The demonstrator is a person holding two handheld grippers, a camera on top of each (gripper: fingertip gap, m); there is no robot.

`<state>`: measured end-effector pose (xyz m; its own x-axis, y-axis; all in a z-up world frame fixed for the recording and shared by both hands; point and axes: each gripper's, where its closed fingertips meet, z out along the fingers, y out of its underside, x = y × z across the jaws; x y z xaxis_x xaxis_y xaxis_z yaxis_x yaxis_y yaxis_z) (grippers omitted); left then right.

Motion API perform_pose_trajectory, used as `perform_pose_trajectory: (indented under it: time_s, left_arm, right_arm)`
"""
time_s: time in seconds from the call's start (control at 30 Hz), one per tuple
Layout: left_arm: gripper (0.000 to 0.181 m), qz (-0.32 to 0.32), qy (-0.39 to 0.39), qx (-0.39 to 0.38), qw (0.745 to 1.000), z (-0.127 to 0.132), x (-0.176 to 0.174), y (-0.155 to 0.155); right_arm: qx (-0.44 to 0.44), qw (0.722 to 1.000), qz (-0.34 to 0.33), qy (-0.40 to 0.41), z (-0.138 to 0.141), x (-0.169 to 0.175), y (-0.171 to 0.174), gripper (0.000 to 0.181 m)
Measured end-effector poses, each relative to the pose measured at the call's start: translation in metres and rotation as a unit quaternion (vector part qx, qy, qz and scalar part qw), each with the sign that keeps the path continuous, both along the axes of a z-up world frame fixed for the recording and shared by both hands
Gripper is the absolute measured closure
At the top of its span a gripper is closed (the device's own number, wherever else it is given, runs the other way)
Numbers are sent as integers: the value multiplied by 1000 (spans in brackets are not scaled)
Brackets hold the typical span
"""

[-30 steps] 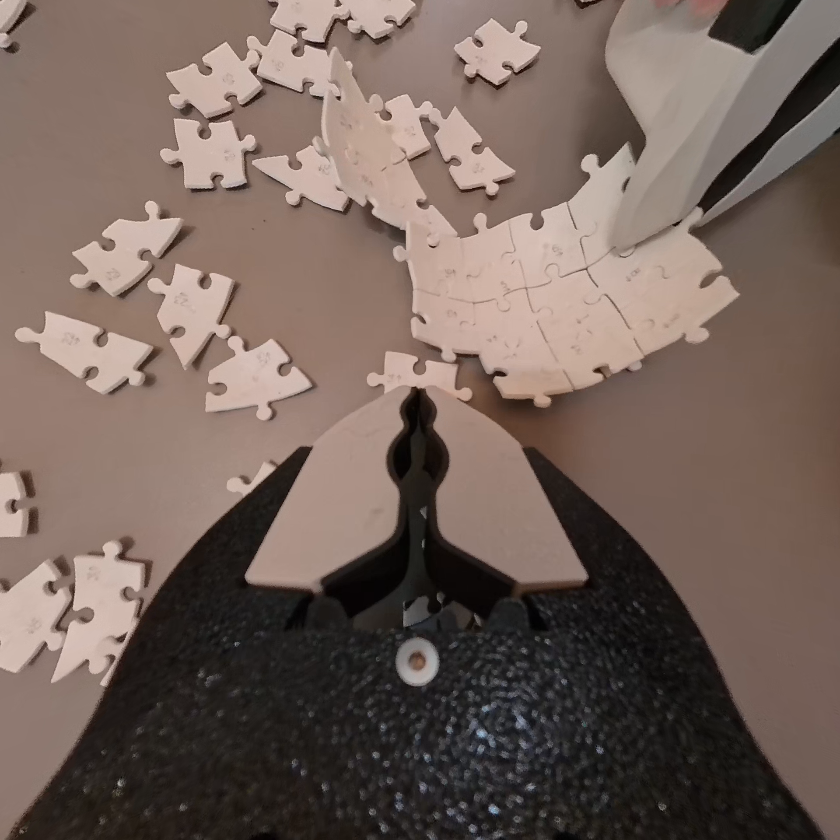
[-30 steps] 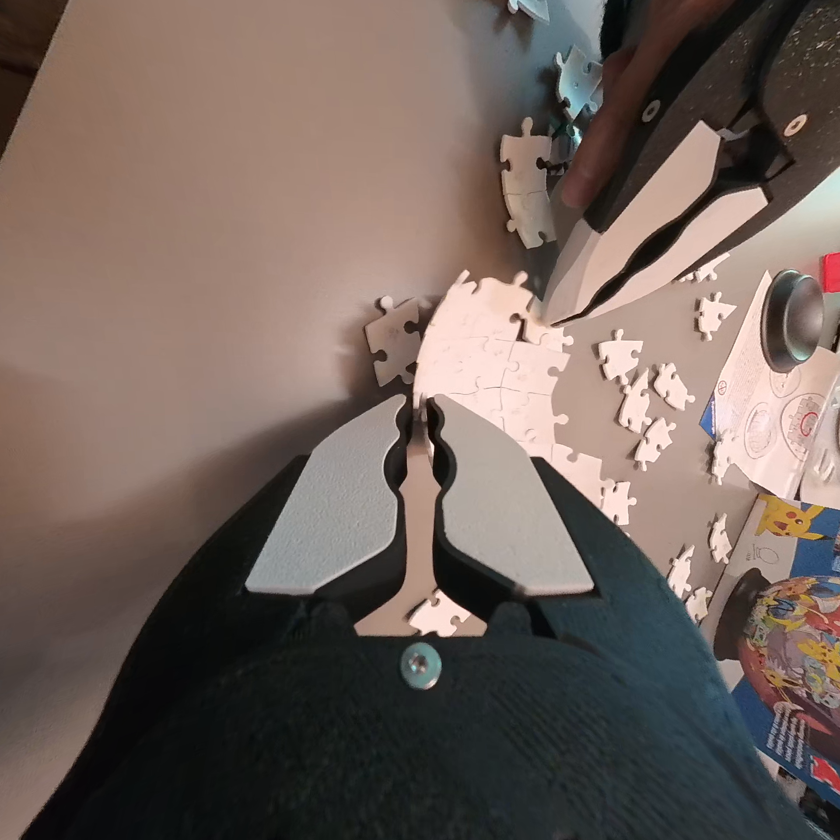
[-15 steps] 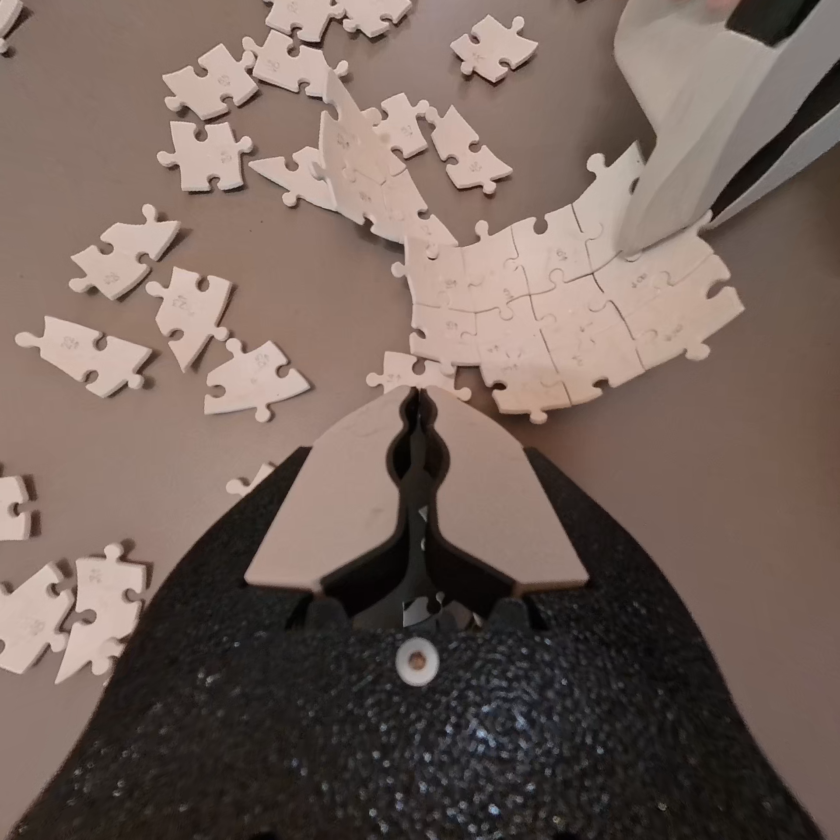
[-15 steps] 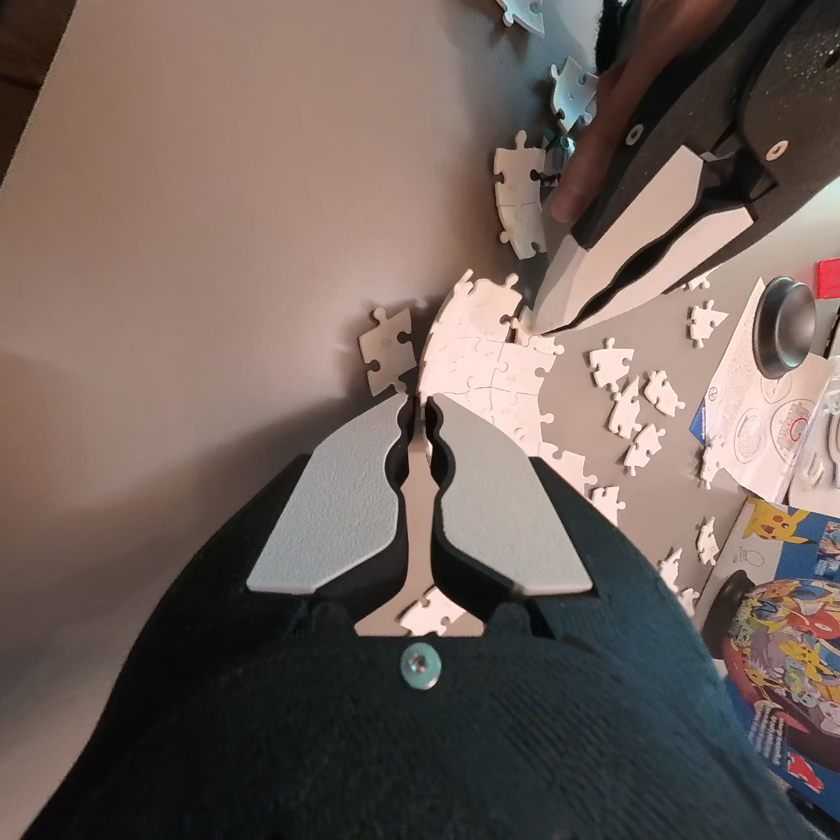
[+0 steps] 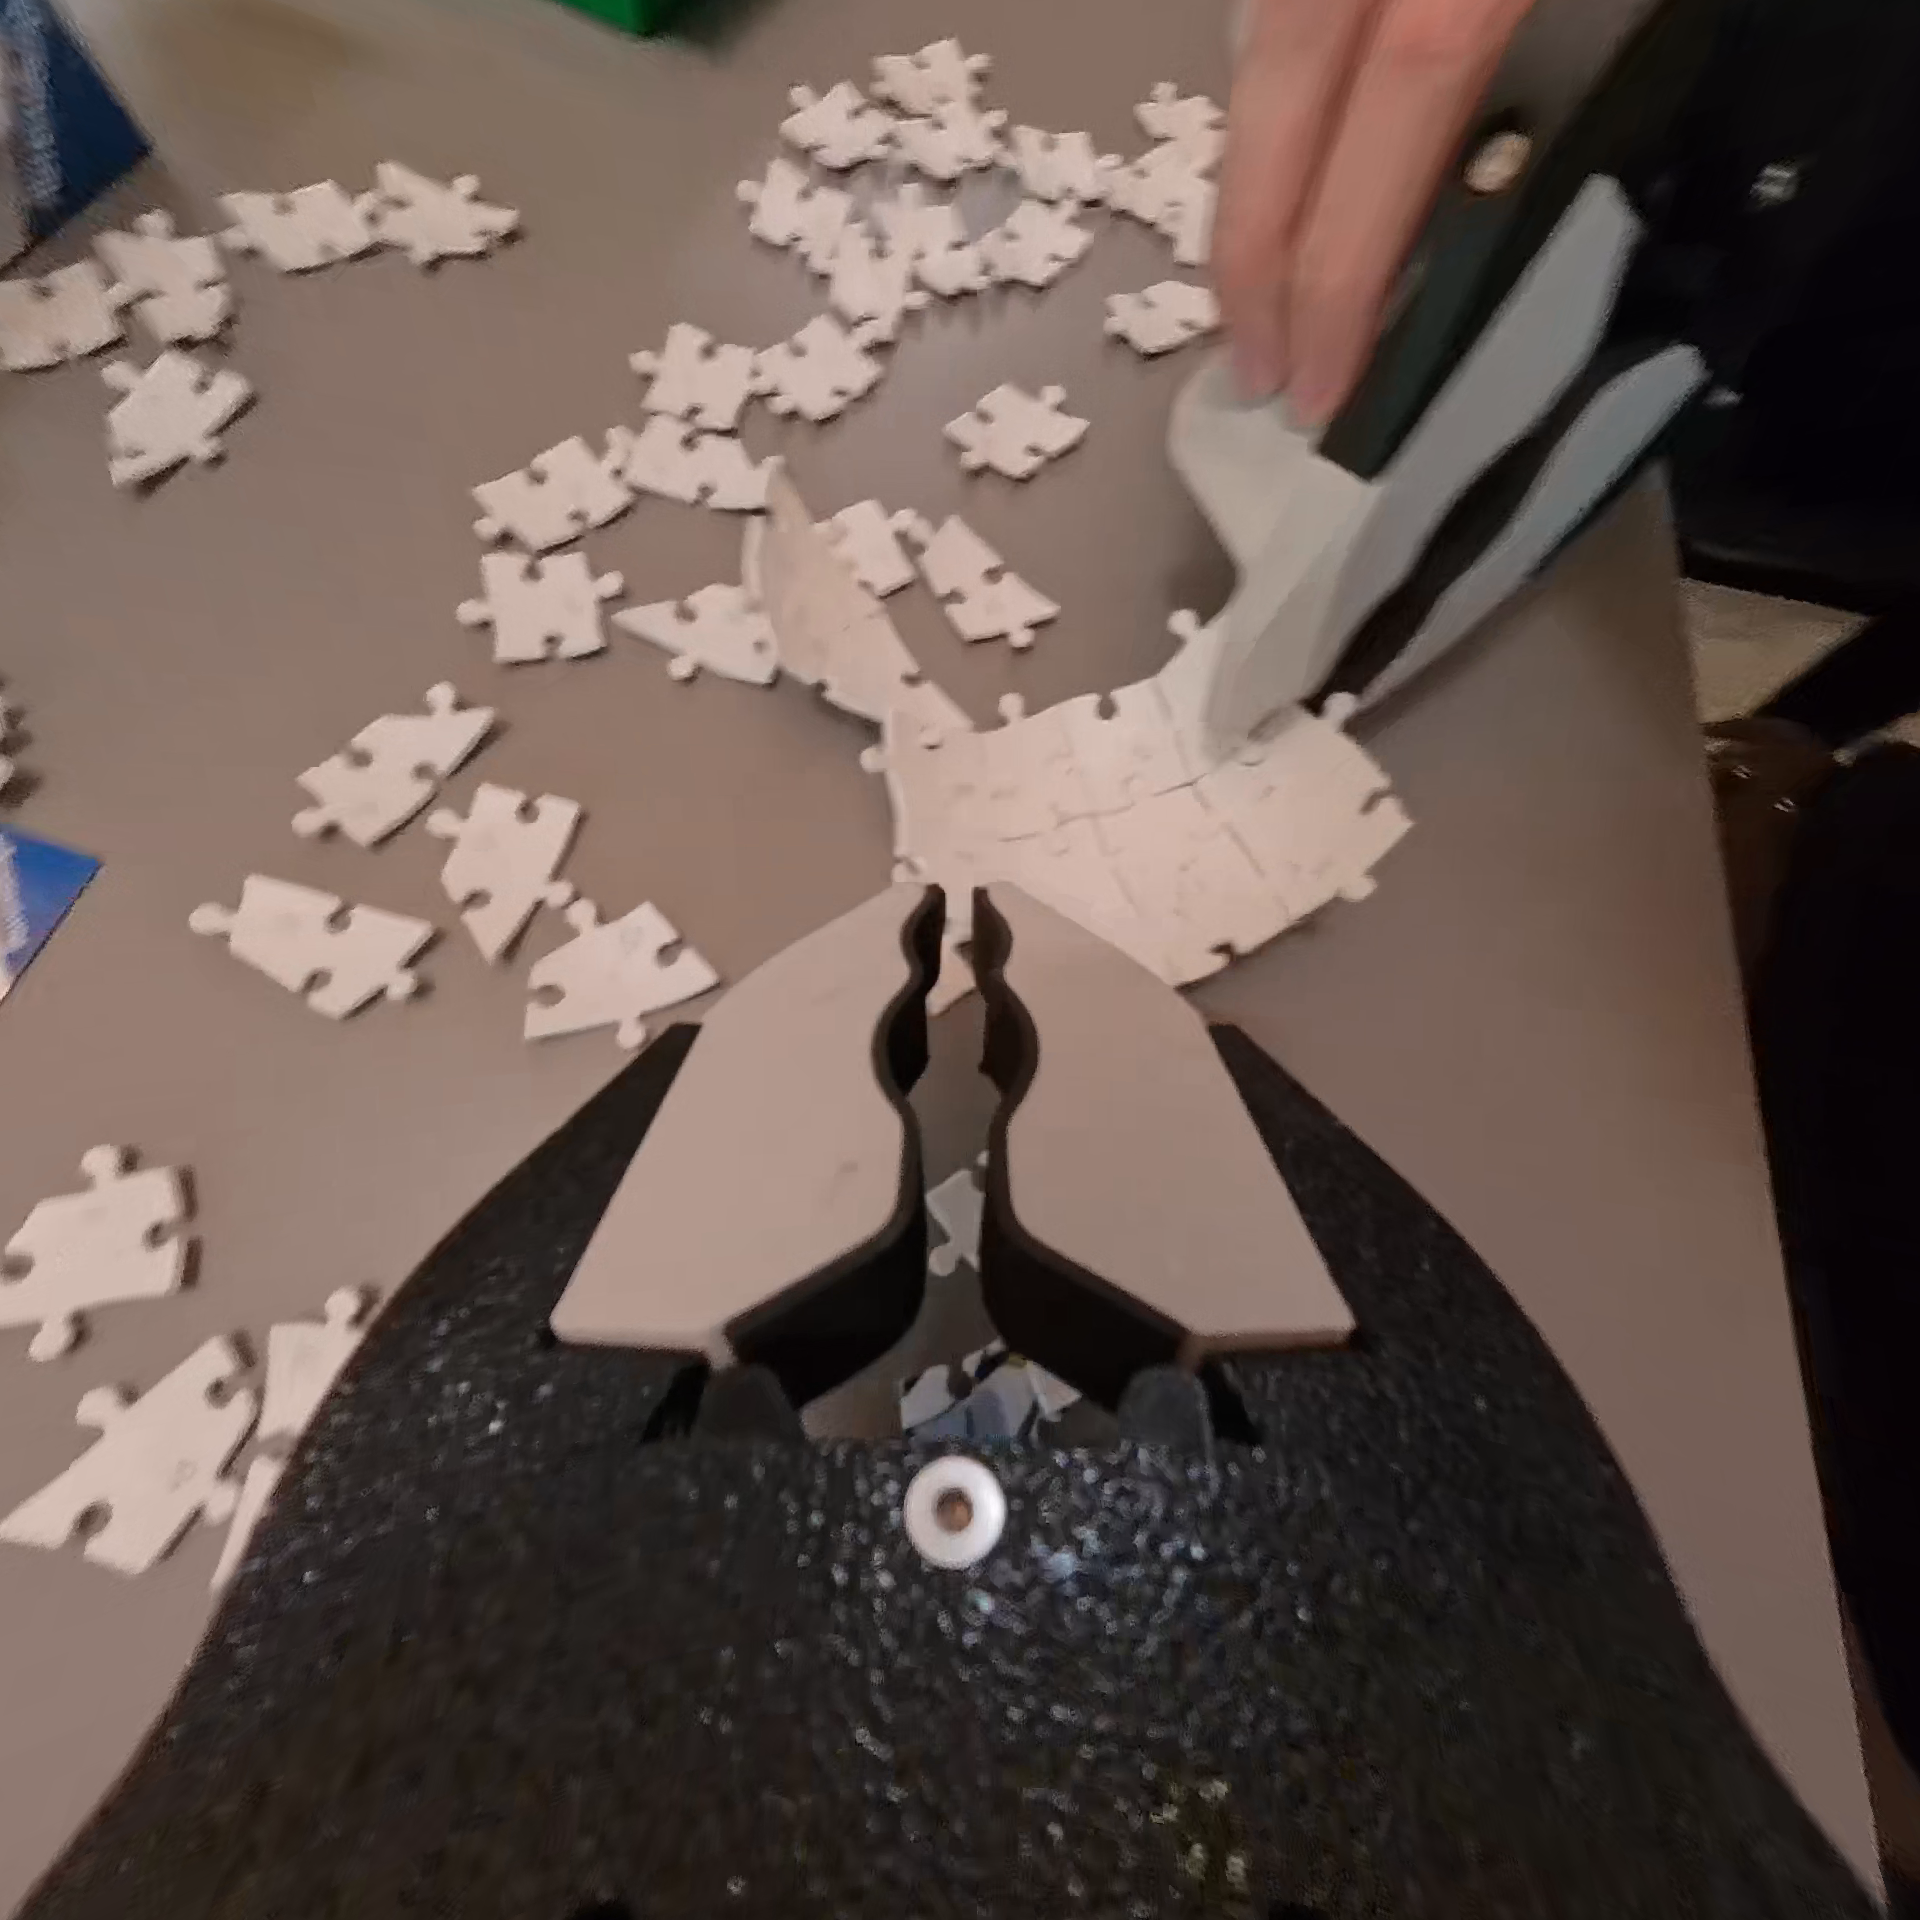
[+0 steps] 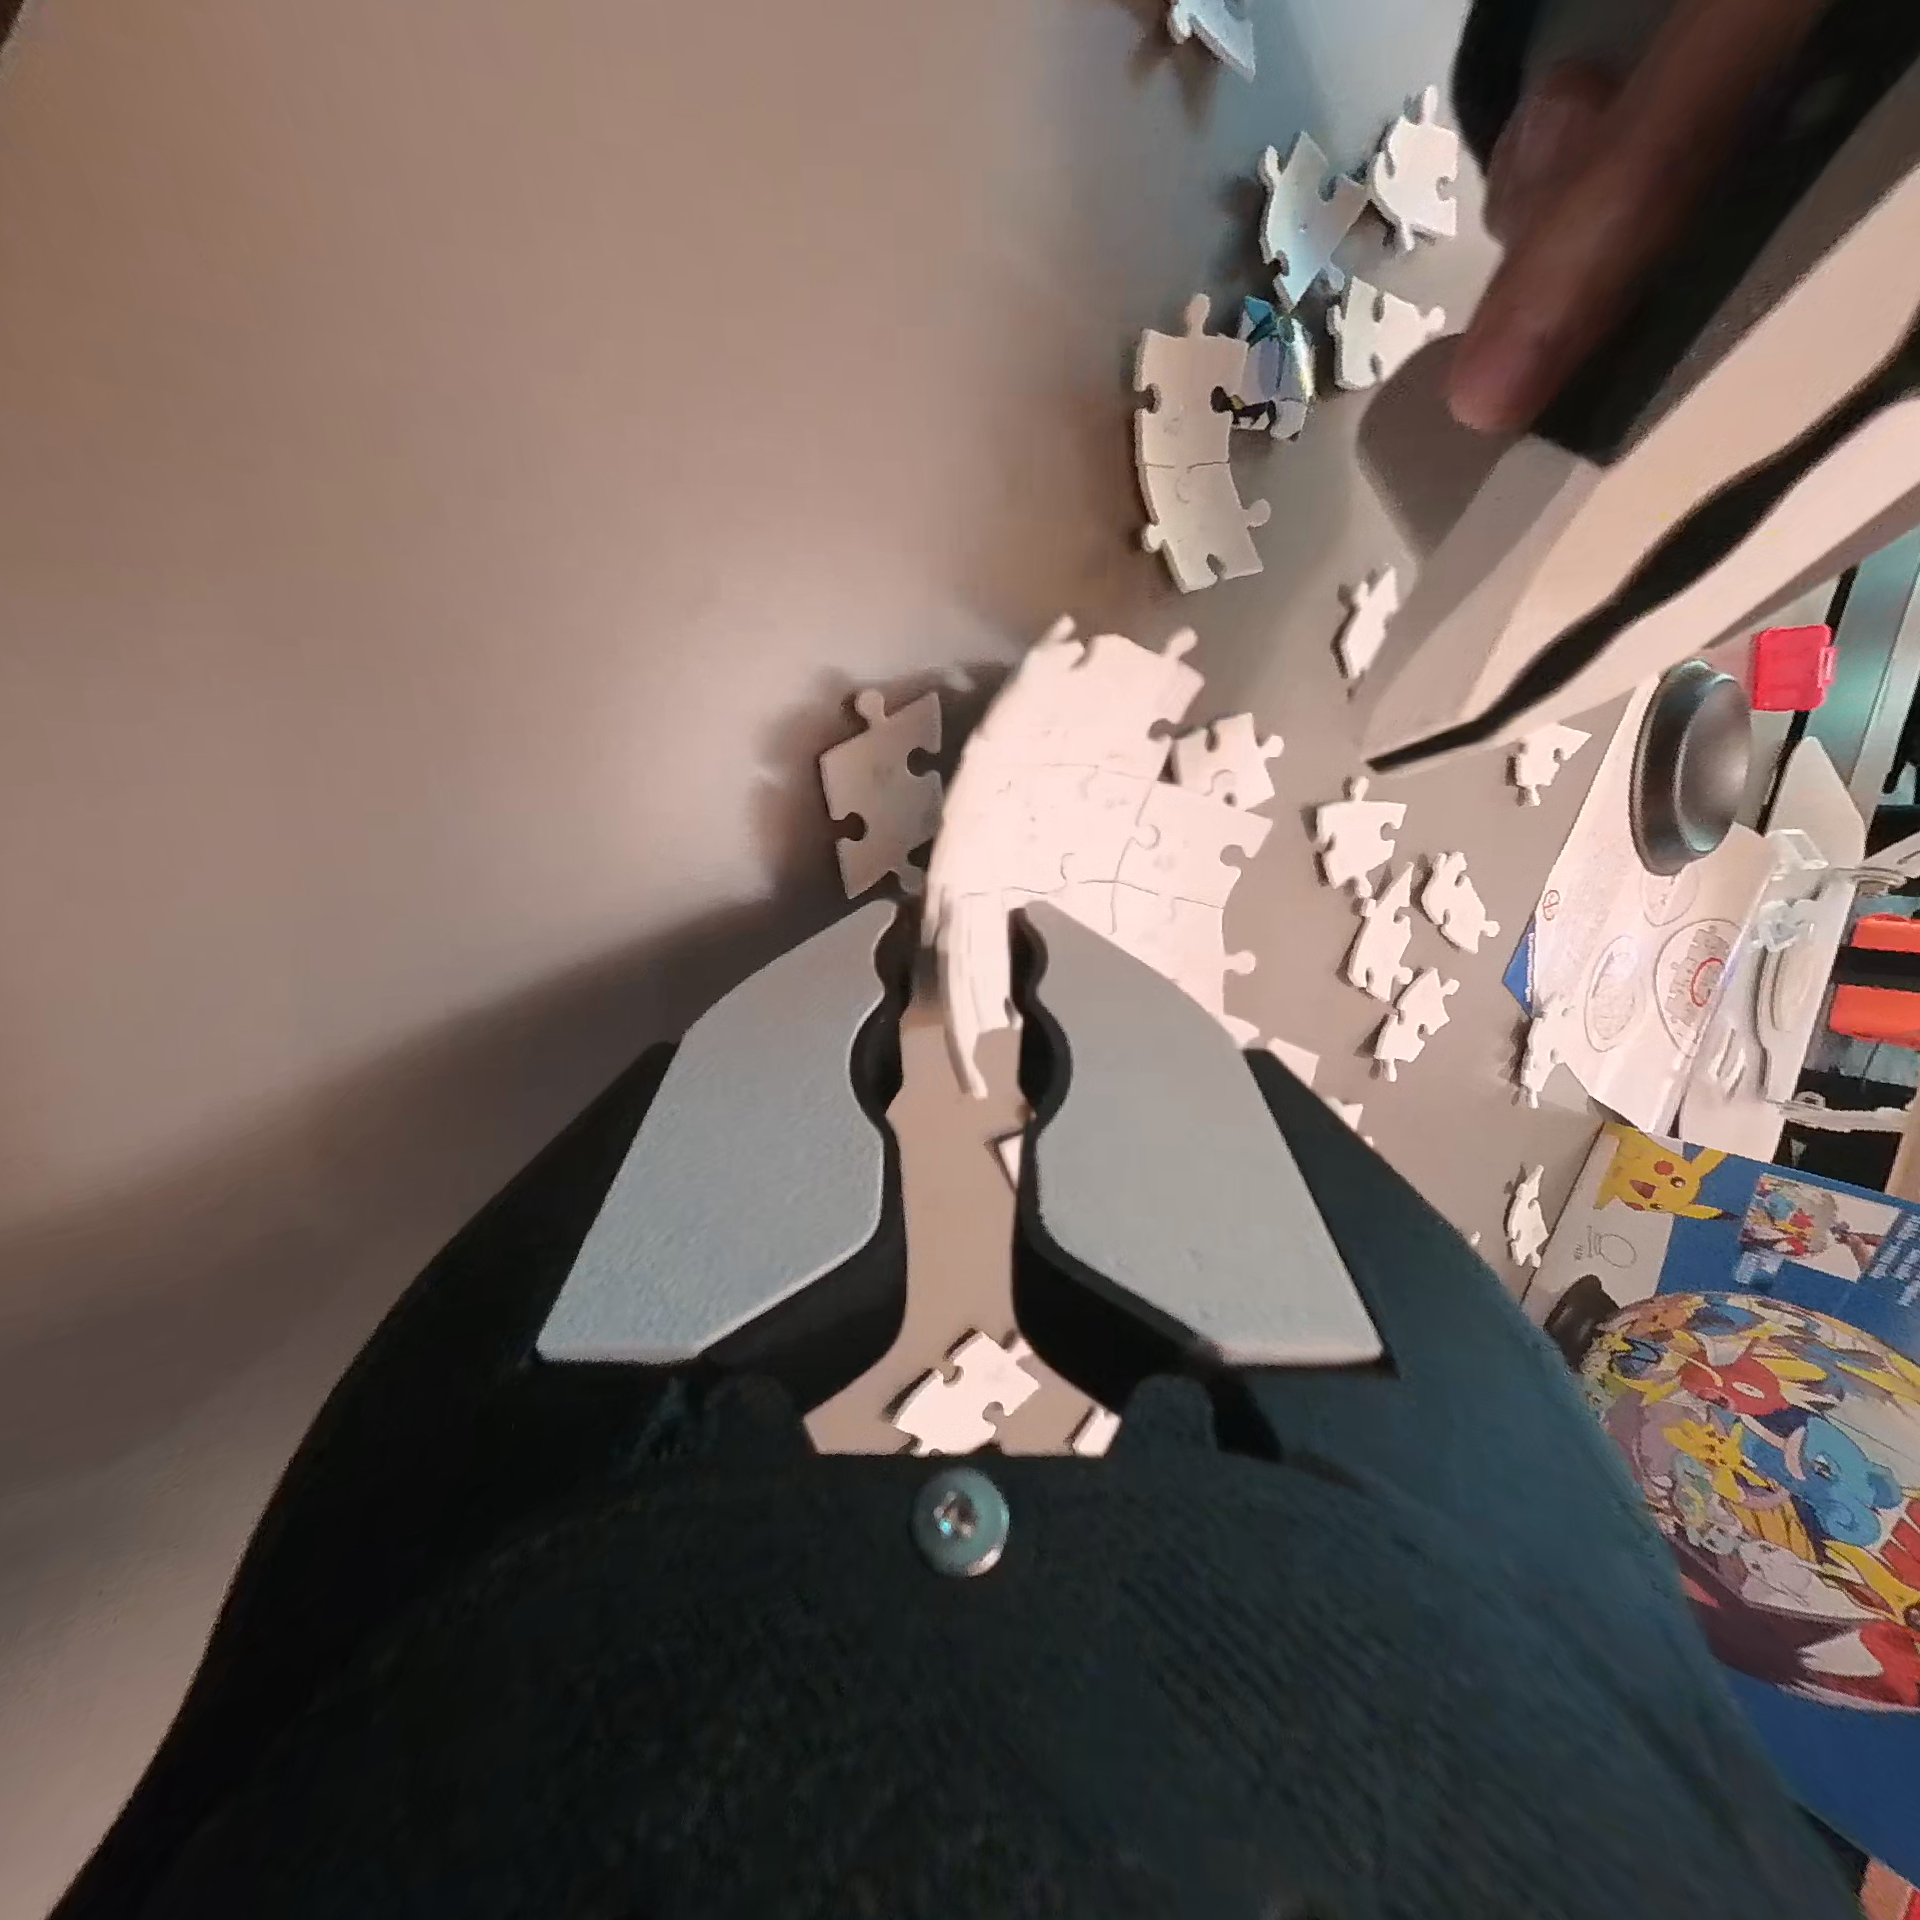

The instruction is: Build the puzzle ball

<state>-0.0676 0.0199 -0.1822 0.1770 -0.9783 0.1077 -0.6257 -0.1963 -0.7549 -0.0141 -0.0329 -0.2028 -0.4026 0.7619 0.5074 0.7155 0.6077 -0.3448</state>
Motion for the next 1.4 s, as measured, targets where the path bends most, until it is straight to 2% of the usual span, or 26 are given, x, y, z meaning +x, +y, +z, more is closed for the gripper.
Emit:
perform_pose_trajectory:
  time_s: [0.13,0.27,0.37,0.47,0.53,0.67,0.83,1.07,1.2,1.4]
  left_arm:
    - [176,-69,29,34,997,-10,3,-16]
    - [176,-137,31,75,987,-9,5,-34]
    - [170,-166,10,63,984,-2,9,-48]
    - [157,-184,-13,58,981,5,15,-59]
    - [148,-192,-13,85,978,8,16,-62]
    - [148,-185,-11,144,972,12,25,-65]
    - [156,-111,-4,219,969,4,29,-58]
    - [159,-107,37,193,975,-11,25,-62]
    - [160,-106,51,211,970,-13,26,-61]
    - [176,-100,79,244,961,-23,26,-55]
  right_arm:
    - [-2,1000,-7,3,1,3,2,153]
    - [-7,1000,5,-3,0,3,1,160]
    - [-6,1000,4,-10,-4,2,3,162]
    - [-18,1000,6,-12,-6,2,1,176]
    - [-18,1000,3,-6,-5,0,1,177]
    - [-18,1000,-7,7,0,-4,3,178]
    - [-27,999,-12,24,-1,-15,0,178]
    - [-29,999,-18,24,-5,-19,1,179]
    - [-29,999,-22,27,-5,-18,2,179]
    - [-28,999,-24,33,-5,-18,3,179]
